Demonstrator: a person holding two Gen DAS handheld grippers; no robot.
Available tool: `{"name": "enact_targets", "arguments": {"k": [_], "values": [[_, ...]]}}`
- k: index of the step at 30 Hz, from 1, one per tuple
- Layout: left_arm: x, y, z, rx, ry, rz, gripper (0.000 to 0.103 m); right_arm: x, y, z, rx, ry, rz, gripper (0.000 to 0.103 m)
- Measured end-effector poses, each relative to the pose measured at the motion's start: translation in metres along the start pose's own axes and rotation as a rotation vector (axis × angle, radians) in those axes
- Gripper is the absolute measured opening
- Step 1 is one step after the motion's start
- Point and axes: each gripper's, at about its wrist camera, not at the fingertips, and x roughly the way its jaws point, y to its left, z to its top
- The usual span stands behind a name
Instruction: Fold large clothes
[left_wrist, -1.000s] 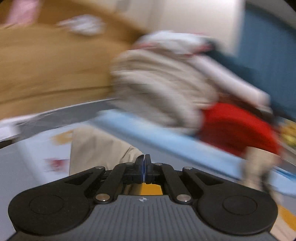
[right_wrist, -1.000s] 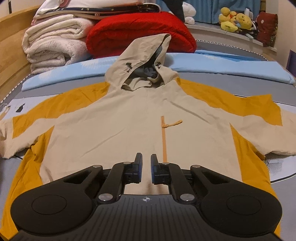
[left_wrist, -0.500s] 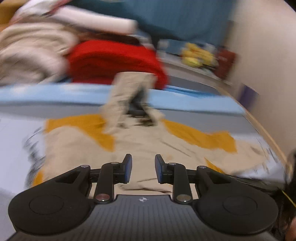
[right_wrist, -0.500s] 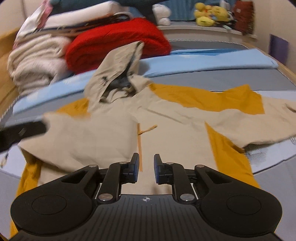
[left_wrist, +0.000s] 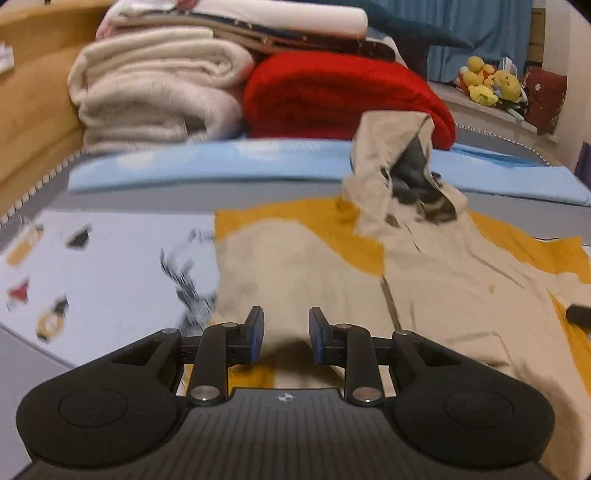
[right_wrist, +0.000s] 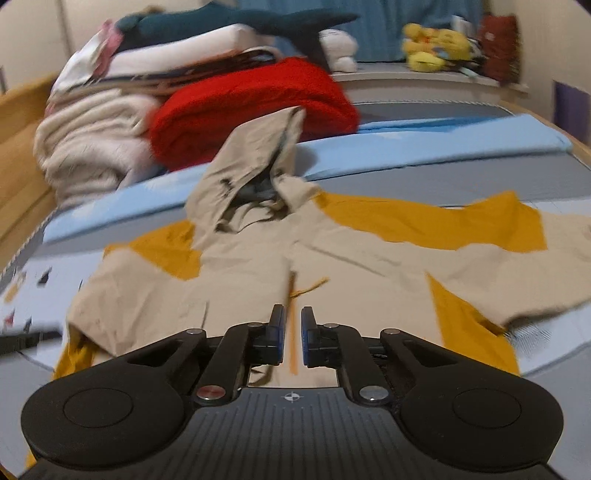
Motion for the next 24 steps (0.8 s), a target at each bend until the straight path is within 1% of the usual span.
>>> {"name": "enact_targets", "arguments": {"k": [2, 4, 6, 8, 11, 13, 15, 19, 23, 24], "values": [[0.005, 0.008, 0.004, -0.044, 0.016, -0.021, 0.029, 0.012, 0.012, 0.0, -0.046, 0.007, 0.014, 0.009], [0.015, 0.017, 0.005, -0.097, 0.059, -0.029, 0.029, 0.024, 0.024, -0.002, -0.107, 0.019, 0.033, 0.01], [0.016, 0.02, 0.005, -0.129, 0.076, -0.034, 0.03, 0.039, 0.036, -0.006, -0.178, 0.035, 0.042, 0.015], [0.018, 0.024, 0.006, -0.154, 0.087, -0.038, 0.029, 0.051, 0.047, -0.011, -0.246, 0.049, 0.042, 0.03], [0.021, 0.034, 0.007, -0.191, 0.107, -0.043, 0.03, 0.07, 0.062, -0.02, -0.334, 0.075, 0.038, 0.037], [0.022, 0.039, 0.008, -0.205, 0.109, -0.038, 0.03, 0.081, 0.069, -0.025, -0.381, 0.1, 0.036, 0.037], [0.024, 0.043, 0.01, -0.219, 0.109, -0.028, 0.036, 0.089, 0.073, -0.031, -0.431, 0.118, 0.025, 0.037], [0.028, 0.053, 0.011, -0.243, 0.122, -0.006, 0.037, 0.101, 0.078, -0.043, -0.545, 0.133, -0.022, 0.037], [0.03, 0.056, 0.011, -0.254, 0.131, 0.001, 0.037, 0.103, 0.078, -0.049, -0.592, 0.148, -0.017, 0.037], [0.031, 0.055, 0.01, -0.253, 0.131, 0.002, 0.038, 0.103, 0.077, -0.05, -0.599, 0.147, -0.017, 0.037]]}}
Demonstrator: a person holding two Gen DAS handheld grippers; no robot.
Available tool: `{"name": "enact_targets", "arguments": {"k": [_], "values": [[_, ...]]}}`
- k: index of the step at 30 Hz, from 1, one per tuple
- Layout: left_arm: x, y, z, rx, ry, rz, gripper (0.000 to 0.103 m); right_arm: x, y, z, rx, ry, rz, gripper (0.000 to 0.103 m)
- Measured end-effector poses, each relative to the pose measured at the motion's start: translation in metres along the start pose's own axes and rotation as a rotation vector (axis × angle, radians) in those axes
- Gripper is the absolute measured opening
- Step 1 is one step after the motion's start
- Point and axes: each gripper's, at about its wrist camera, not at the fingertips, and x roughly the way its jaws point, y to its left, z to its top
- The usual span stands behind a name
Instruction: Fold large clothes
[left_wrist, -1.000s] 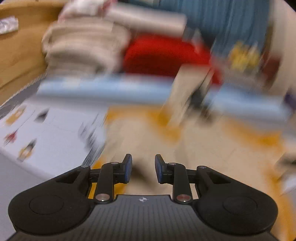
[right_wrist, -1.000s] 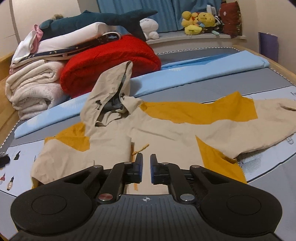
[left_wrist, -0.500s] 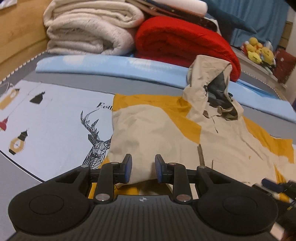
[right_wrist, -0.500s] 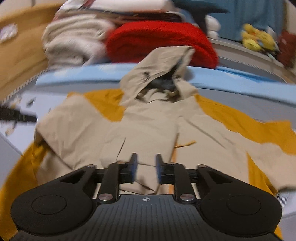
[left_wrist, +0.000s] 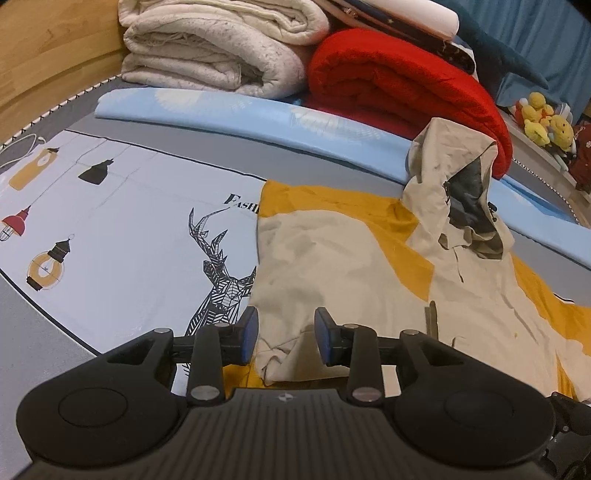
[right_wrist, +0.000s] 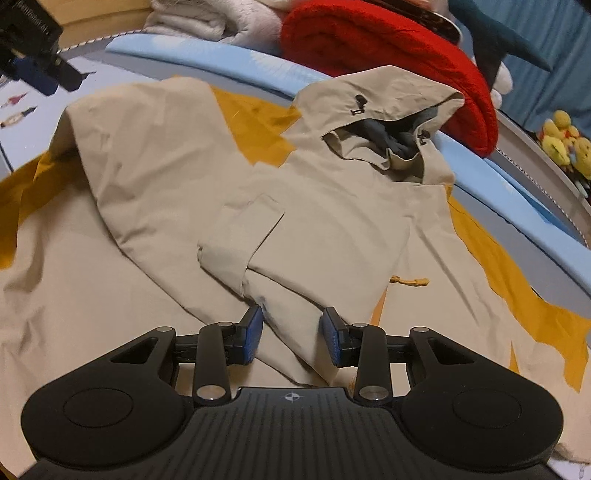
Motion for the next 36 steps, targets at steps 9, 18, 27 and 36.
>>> {"name": "enact_targets", "arguments": {"k": [9, 18, 27, 36], "values": [[0.004, -0.004, -0.004, 0.01, 0.011, 0.005, 0.039, -0.006, -0.019, 0.007, 0.091, -0.023, 0.016, 0.003], [0.007, -0.005, -0.006, 0.012, 0.018, 0.006, 0.039, -0.041, -0.104, -0.001, 0.758, -0.193, -0.067, 0.0], [0.016, -0.007, -0.009, 0.009, 0.051, -0.009, 0.039, -0.007, -0.14, -0.063, 1.196, 0.038, -0.076, 0.007], [0.022, -0.007, -0.011, 0.006, 0.071, -0.012, 0.04, -0.017, -0.175, -0.081, 1.336, -0.064, -0.089, 0.0]]}}
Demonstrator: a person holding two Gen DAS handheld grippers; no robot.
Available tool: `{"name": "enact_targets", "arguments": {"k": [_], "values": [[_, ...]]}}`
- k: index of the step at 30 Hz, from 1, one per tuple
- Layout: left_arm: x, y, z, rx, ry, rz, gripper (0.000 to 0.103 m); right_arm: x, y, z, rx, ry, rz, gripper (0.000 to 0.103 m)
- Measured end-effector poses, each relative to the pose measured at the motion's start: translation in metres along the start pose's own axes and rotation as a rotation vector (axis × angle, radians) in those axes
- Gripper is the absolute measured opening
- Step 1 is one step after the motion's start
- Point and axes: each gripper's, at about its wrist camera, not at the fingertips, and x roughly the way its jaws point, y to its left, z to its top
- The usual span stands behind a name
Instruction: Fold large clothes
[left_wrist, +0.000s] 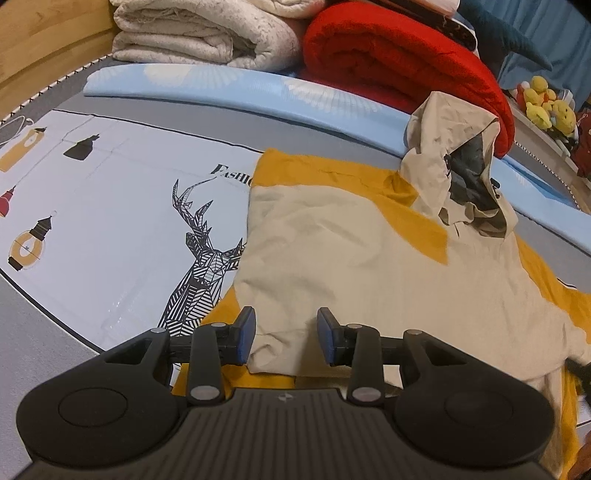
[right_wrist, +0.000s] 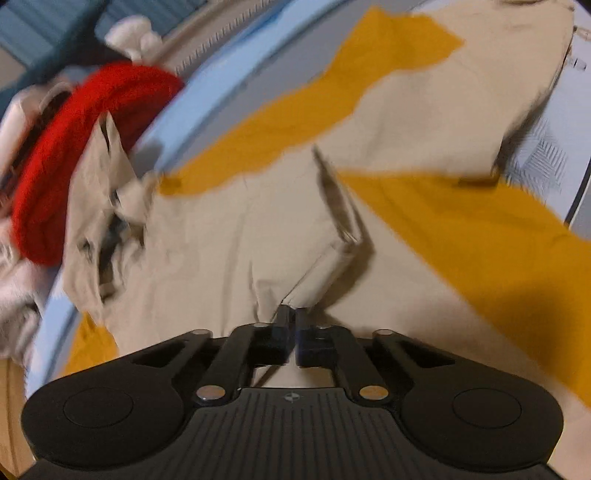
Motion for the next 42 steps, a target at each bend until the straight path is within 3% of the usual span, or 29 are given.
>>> {"name": "enact_targets", "arguments": {"k": [3, 7, 9, 12, 14, 15, 19, 24, 26, 28, 35, 40, 42], "values": [[0.004, 0.0, -0.002, 0.002, 0.015, -0.002, 0.04, -0.018, 0.005, 0.011, -0.028, -0.137, -0.02, 0.0], [0.013, 0.0, -0.007, 0.003, 0.045, -0.007, 0.041, -0.024, -0.001, 0.019, -0.032, -0.211, -0.147, 0.003], [0.021, -0.001, -0.011, 0.023, 0.064, 0.001, 0.041, -0.025, 0.0, 0.02, -0.053, -0.239, -0.157, 0.005], [0.042, 0.001, -0.025, 0.085, 0.13, 0.076, 0.041, -0.009, 0.009, 0.022, -0.09, -0.148, -0.014, 0.023], [0.049, 0.006, -0.029, 0.084, 0.153, 0.113, 0.042, 0.008, 0.007, 0.021, -0.072, -0.028, 0.047, 0.049], [0.048, 0.007, -0.028, 0.074, 0.153, 0.112, 0.042, 0.017, 0.004, 0.018, -0.047, 0.025, 0.049, 0.05], [0.033, 0.003, -0.019, 0.033, 0.103, 0.099, 0.042, 0.041, -0.013, 0.012, 0.04, 0.119, -0.025, 0.05], [0.017, -0.011, -0.011, 0.056, 0.044, 0.069, 0.049, 0.044, -0.015, 0.015, 0.02, 0.082, -0.006, 0.046], [0.018, -0.015, -0.01, 0.069, 0.044, 0.072, 0.049, 0.048, -0.016, 0.016, 0.026, 0.088, 0.014, 0.014], [0.018, -0.017, -0.01, 0.07, 0.042, 0.069, 0.049, 0.046, -0.022, 0.019, 0.049, 0.086, 0.045, 0.001], [0.013, -0.022, -0.008, 0.083, 0.014, 0.055, 0.049, 0.0, 0.004, 0.022, -0.039, -0.123, -0.034, 0.0], [0.032, -0.018, -0.018, 0.065, 0.106, 0.042, 0.049, -0.004, 0.001, 0.024, -0.041, -0.195, -0.242, 0.006], [0.037, -0.016, -0.021, 0.063, 0.134, 0.051, 0.049, -0.005, -0.004, 0.028, -0.01, -0.212, -0.242, 0.011]]}}
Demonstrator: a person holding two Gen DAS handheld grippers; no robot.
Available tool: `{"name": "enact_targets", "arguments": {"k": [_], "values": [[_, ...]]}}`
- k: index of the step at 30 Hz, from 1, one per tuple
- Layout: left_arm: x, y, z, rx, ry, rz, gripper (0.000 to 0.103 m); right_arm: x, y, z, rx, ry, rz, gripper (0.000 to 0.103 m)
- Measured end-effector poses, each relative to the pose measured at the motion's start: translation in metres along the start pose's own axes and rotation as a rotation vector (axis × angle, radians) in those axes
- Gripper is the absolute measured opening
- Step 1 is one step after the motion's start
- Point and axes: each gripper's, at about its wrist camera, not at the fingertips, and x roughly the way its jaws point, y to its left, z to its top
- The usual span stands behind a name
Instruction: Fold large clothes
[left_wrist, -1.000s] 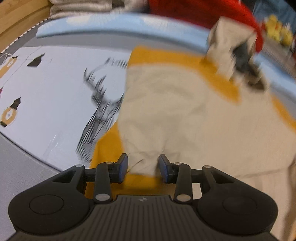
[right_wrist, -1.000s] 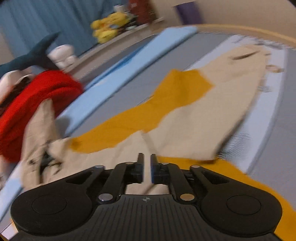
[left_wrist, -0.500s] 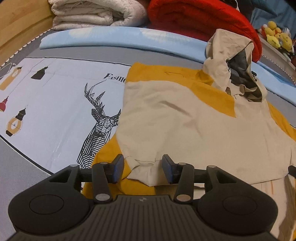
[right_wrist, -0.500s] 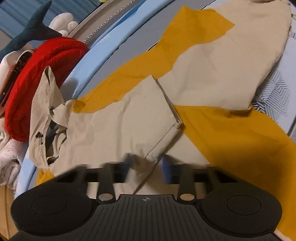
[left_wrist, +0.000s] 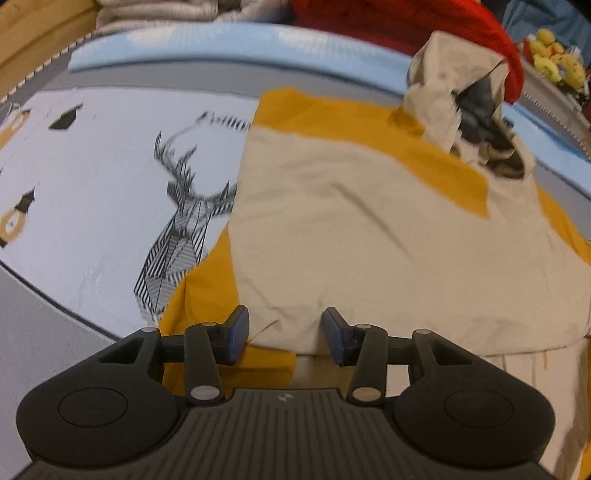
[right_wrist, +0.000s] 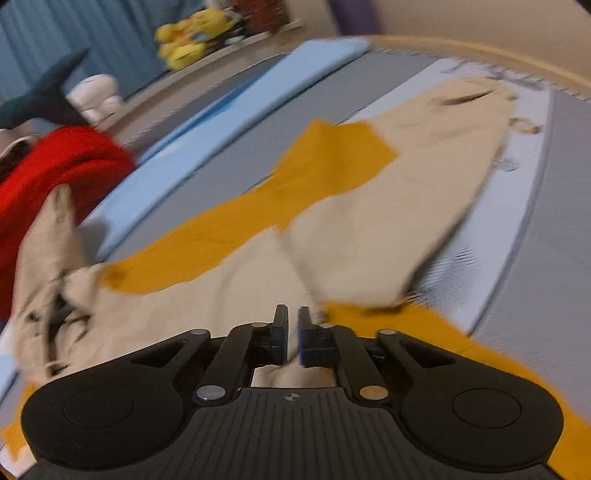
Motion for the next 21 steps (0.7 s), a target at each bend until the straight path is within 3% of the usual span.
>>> {"name": "enact_targets", "arguments": {"k": [3, 5, 6, 8, 12, 16, 21], "values": [[-0.005, -0.002, 0.0, 0.005, -0.012, 0.002, 0.049, 0.009, 0.002, 0.002, -0.008, 0.057, 0.148, 0.013], [-0.007, -0.003, 0.0, 0.002, -0.025, -0.017, 0.05, 0.03, 0.004, -0.002, 0.012, 0.198, 0.242, 0.026], [-0.005, -0.004, -0.001, 0.011, -0.016, -0.016, 0.05, 0.04, 0.002, -0.007, 0.02, 0.266, 0.243, 0.027], [0.005, -0.004, -0.005, 0.02, 0.018, -0.001, 0.05, 0.052, 0.001, -0.018, -0.036, 0.333, 0.141, 0.025], [-0.003, -0.008, -0.003, 0.012, 0.0, -0.006, 0.05, 0.04, 0.01, -0.012, -0.074, 0.291, 0.155, 0.029], [-0.025, -0.026, -0.001, 0.068, -0.059, -0.021, 0.051, 0.01, 0.026, 0.0, -0.191, 0.163, 0.174, 0.029], [-0.037, -0.048, -0.007, 0.095, -0.066, -0.049, 0.052, -0.025, 0.04, 0.005, -0.33, 0.04, 0.21, 0.032]]}}
